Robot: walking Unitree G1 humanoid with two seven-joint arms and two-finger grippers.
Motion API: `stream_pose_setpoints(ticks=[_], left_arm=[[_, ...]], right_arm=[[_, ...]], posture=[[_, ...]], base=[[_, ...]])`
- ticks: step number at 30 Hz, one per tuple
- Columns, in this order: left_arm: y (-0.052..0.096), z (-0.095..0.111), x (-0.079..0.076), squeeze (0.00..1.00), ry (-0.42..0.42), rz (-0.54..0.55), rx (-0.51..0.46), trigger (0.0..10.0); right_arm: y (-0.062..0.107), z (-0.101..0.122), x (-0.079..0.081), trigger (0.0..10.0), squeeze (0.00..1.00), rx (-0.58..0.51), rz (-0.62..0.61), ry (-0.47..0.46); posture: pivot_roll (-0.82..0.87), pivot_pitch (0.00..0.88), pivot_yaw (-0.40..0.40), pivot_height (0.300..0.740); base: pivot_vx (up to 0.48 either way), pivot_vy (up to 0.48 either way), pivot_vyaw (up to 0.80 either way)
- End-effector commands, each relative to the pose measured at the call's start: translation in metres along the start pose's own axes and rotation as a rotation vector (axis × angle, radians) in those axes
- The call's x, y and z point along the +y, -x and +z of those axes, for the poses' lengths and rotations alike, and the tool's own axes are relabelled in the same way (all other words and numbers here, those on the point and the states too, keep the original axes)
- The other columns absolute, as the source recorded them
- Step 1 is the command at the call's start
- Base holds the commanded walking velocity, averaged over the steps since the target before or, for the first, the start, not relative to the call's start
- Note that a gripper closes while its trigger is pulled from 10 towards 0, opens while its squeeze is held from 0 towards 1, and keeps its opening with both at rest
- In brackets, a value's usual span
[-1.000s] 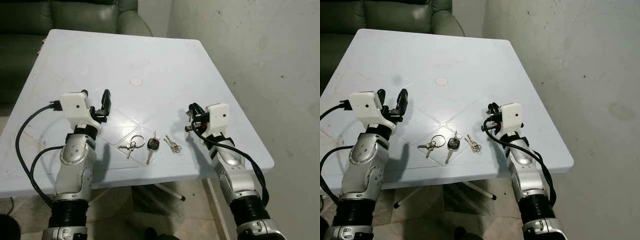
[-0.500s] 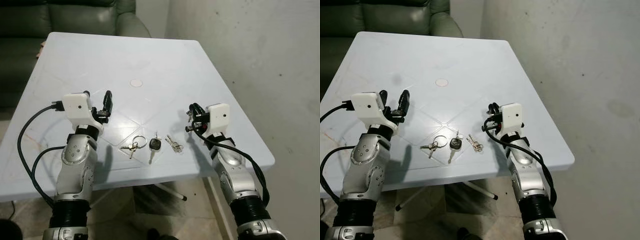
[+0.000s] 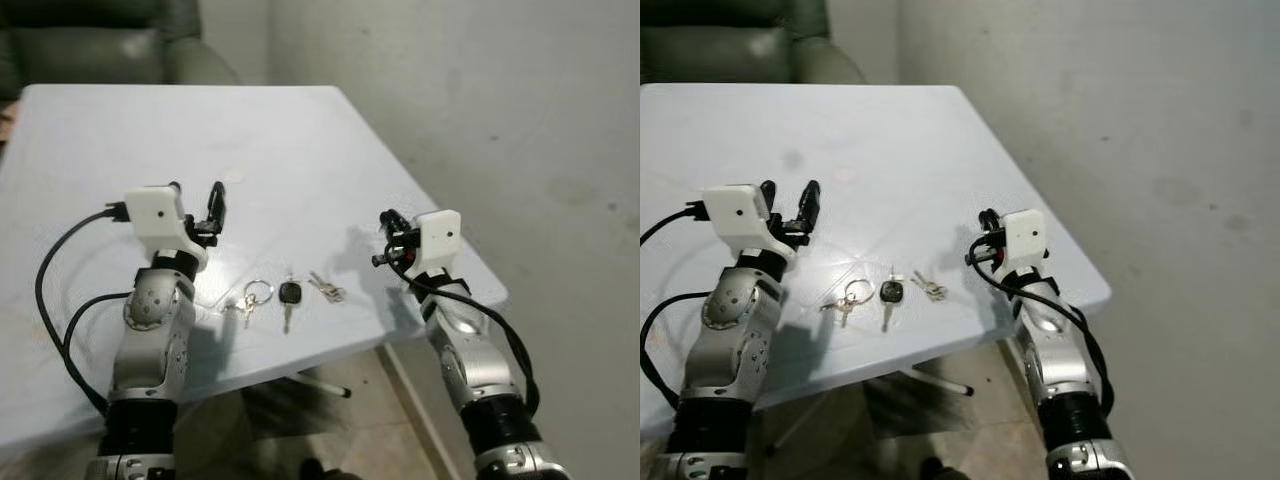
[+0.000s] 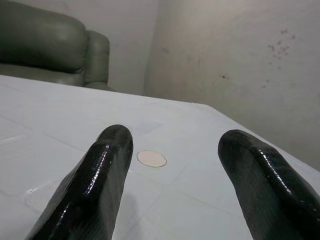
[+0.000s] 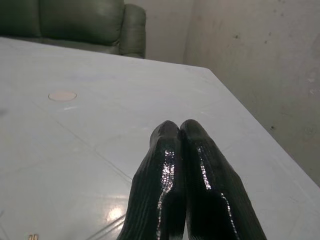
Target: Hang keys on a hook
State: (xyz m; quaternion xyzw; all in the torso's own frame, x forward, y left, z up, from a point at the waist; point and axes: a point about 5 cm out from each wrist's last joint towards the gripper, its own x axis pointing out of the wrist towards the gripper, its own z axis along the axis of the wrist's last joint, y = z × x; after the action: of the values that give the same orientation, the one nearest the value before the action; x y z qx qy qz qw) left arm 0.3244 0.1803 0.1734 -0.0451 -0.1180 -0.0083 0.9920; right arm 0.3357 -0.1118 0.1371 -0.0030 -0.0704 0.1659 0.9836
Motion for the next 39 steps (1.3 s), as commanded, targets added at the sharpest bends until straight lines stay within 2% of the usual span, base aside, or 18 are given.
stream_pose_setpoints(ticks=[1, 17, 39], left_arm=[[0.0, 0.0026, -0.0057, 0.0, 0.003, -0.013, -0.011, 10.0], [-0.0001, 0.0035, -0.0051, 0.0, -0.017, -0.011, -0.004, 10.0], [-0.0011, 0.0041, -0.007, 0.0, 0.008, -0.016, -0.008, 10.0]], right_arm=[[0.0007, 0.0033, -0.0066, 10.0, 0.0, -0.009, -0.017, 0.013], [0.0025, 0.002, -0.0066, 10.0, 0.0, -0.003, -0.028, 0.011], [0.0042, 0.0024, -0.008, 10.0, 0.0, -0.002, -0.036, 0.013]], posture=[[-0.06, 0.074, -0.08, 0.74], [-0.07, 0.097, -0.071, 0.74], [-0.07, 0.095, -0.07, 0.74]], base=[[0.0, 0.0, -0.79], [0.0, 0.0, -0.79], [0.0, 0.0, -0.79]])
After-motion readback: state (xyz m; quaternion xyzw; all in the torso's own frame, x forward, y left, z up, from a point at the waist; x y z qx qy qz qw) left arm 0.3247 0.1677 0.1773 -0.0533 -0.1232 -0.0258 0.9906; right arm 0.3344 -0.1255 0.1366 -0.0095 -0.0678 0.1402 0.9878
